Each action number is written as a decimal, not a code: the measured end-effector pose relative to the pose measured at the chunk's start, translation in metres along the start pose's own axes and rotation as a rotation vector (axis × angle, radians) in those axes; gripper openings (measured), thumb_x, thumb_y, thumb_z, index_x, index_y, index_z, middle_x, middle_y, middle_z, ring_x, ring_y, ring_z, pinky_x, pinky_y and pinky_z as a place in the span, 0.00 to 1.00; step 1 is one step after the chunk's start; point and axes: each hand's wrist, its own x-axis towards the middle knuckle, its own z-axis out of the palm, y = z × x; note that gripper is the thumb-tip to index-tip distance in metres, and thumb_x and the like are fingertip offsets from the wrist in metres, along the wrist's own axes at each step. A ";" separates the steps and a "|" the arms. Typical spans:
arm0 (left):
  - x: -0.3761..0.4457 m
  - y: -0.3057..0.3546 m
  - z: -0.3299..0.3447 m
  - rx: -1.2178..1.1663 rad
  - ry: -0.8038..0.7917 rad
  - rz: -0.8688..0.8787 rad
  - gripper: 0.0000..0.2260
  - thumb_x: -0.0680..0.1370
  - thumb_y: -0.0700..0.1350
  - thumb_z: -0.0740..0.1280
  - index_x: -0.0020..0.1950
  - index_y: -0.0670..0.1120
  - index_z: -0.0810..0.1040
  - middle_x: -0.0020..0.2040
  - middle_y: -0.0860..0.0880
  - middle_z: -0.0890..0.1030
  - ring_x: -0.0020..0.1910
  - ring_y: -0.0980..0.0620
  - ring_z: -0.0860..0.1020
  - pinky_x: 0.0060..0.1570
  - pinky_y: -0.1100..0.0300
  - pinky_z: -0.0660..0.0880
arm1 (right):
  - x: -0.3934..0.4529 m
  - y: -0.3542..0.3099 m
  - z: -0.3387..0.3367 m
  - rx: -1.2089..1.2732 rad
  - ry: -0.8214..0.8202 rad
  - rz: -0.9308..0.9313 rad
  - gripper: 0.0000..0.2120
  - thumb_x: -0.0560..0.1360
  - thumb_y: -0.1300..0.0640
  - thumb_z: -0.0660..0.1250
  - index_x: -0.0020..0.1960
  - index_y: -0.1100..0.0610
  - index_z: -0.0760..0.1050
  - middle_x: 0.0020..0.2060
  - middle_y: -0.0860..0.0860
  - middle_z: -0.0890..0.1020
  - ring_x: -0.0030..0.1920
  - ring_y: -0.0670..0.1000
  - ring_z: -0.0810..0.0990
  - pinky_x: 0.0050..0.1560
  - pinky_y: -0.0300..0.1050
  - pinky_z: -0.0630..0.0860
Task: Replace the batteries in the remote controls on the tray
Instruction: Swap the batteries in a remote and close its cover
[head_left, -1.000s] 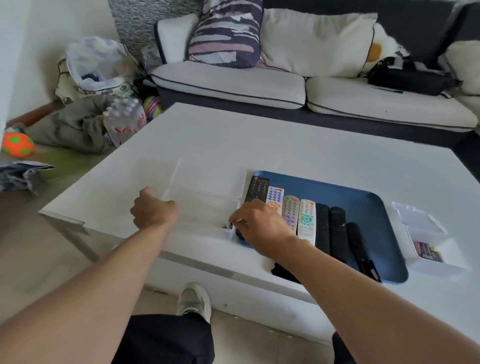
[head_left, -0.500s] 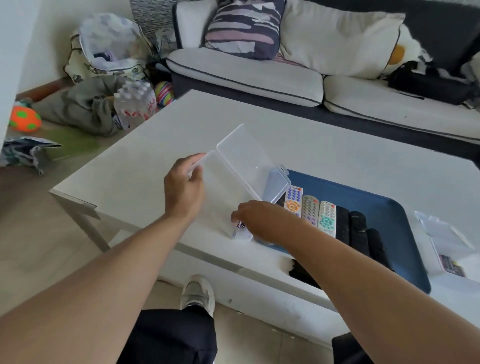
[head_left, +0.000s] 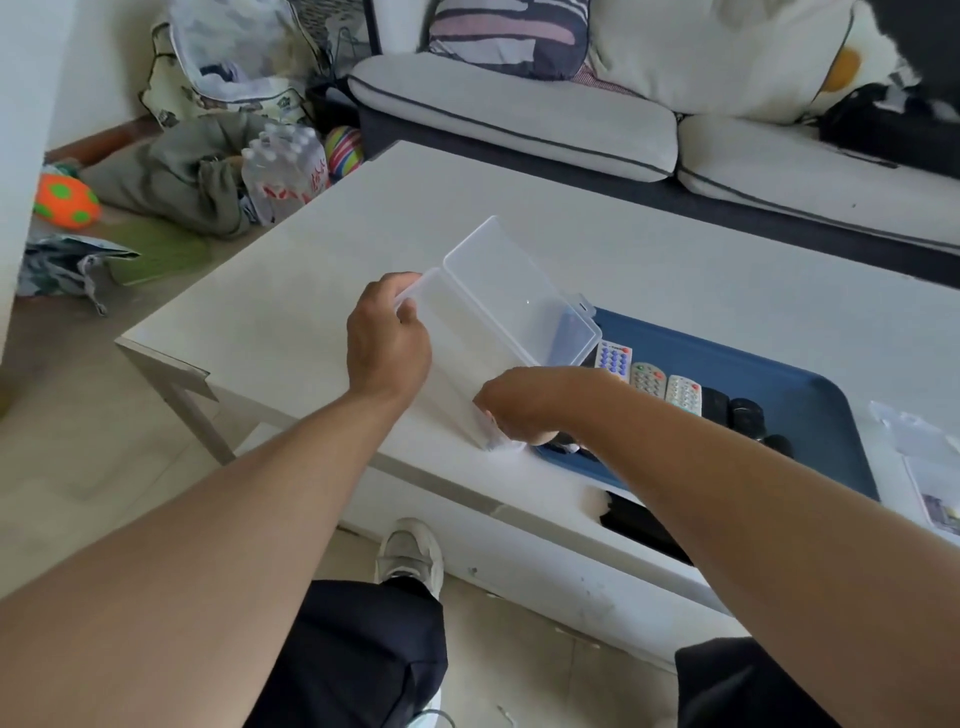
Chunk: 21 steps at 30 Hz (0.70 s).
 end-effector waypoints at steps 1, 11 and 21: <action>0.000 0.000 -0.001 0.006 0.001 -0.007 0.16 0.80 0.33 0.59 0.64 0.43 0.79 0.60 0.46 0.81 0.61 0.48 0.77 0.52 0.68 0.66 | -0.001 -0.002 -0.003 0.012 -0.023 0.004 0.12 0.77 0.66 0.64 0.60 0.63 0.77 0.54 0.59 0.82 0.43 0.55 0.78 0.36 0.43 0.69; 0.003 -0.018 -0.004 0.055 -0.026 -0.268 0.14 0.82 0.37 0.59 0.62 0.43 0.80 0.58 0.45 0.82 0.57 0.43 0.78 0.50 0.57 0.72 | -0.023 0.008 -0.015 0.319 0.290 0.090 0.06 0.73 0.64 0.71 0.46 0.55 0.84 0.41 0.52 0.82 0.42 0.55 0.82 0.42 0.45 0.80; 0.002 -0.016 0.002 0.167 0.200 -0.162 0.22 0.77 0.43 0.69 0.70 0.40 0.73 0.67 0.38 0.75 0.68 0.36 0.70 0.66 0.47 0.68 | -0.132 0.097 0.042 2.460 0.370 -0.114 0.10 0.82 0.56 0.62 0.53 0.59 0.80 0.44 0.54 0.80 0.42 0.49 0.79 0.40 0.37 0.80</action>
